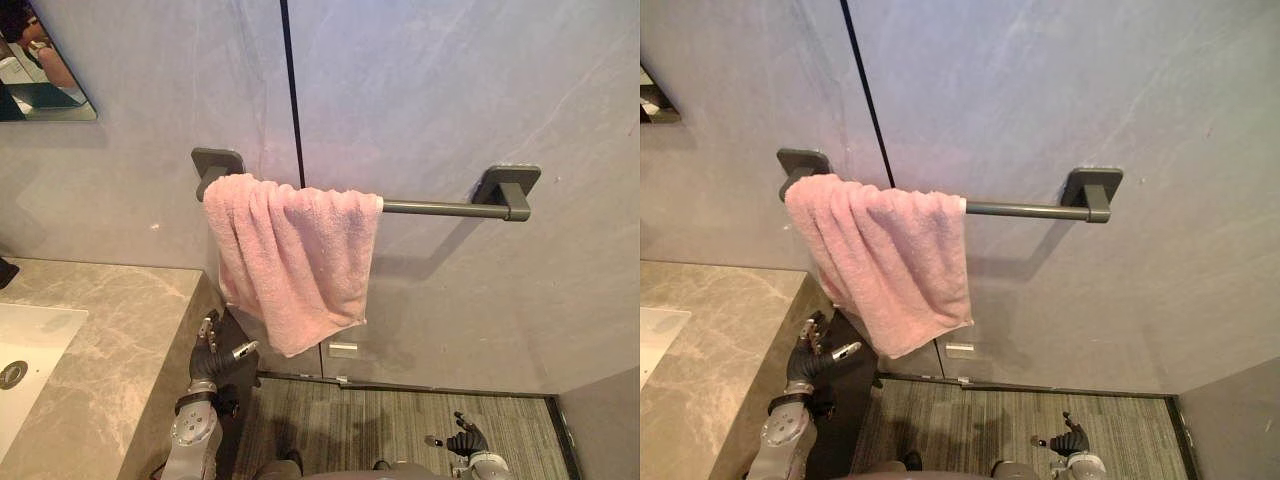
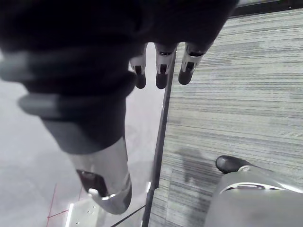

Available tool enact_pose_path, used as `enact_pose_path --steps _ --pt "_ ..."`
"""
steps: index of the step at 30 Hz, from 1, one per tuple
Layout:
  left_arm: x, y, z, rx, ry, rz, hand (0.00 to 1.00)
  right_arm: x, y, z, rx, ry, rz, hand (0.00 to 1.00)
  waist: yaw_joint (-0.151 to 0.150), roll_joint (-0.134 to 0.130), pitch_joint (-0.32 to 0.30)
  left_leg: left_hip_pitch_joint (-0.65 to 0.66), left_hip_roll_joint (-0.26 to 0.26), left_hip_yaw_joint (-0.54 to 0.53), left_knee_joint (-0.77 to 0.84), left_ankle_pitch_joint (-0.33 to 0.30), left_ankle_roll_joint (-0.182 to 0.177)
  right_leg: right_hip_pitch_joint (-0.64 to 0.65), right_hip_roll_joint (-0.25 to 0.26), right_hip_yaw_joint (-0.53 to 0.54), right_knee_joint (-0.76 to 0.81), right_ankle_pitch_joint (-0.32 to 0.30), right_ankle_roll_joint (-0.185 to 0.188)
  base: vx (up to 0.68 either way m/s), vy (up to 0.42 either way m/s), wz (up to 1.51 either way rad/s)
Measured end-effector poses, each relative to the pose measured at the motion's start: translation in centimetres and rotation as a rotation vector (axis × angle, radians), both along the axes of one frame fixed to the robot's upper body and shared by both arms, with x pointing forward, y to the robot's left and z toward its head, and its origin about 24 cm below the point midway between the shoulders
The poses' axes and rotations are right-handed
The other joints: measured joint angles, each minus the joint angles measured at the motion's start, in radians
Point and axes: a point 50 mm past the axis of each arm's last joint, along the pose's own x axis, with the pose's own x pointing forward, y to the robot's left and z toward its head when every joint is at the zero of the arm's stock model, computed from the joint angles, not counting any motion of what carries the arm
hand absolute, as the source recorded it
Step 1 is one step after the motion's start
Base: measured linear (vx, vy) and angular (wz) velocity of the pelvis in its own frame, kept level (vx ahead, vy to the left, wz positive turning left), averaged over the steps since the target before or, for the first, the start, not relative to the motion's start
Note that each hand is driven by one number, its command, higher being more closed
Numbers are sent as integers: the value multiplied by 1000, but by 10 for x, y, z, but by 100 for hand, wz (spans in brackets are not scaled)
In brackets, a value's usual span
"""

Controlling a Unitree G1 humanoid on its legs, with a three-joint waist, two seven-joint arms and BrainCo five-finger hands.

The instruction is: Organize washtable

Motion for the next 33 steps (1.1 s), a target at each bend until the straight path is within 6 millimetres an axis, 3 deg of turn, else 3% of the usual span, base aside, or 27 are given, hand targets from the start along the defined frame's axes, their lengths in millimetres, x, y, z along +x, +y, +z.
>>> enact_pose_path --steps 9,26,27,33 --pt "20 12 38 53 -166 -56 0 5 -7 3 -25 1 51 0 -2 5 -12 -5 -5 -33 -8 -3 4 7 3 5 -15 3 -3 64 -11 0" --pt "24 7 42 107 -160 -189 0 8 -14 5 -46 11 93 0 -13 14 -38 -16 -18 -24 -34 8 19 5 2 36 -105 67 8 -32 13 -4" --pt "24 6 41 108 -158 -196 100 8 -14 5 -46 11 93 0 -9 15 -41 -16 -18 -24 -36 9 19 6 3 36 -110 69 7 38 6 -1" --pt "25 -5 38 123 -139 -284 100 19 -12 8 -47 -15 103 0 -19 10 -45 -7 -18 -21 -41 9 20 22 5 38 -131 81 3 0 1 -1"
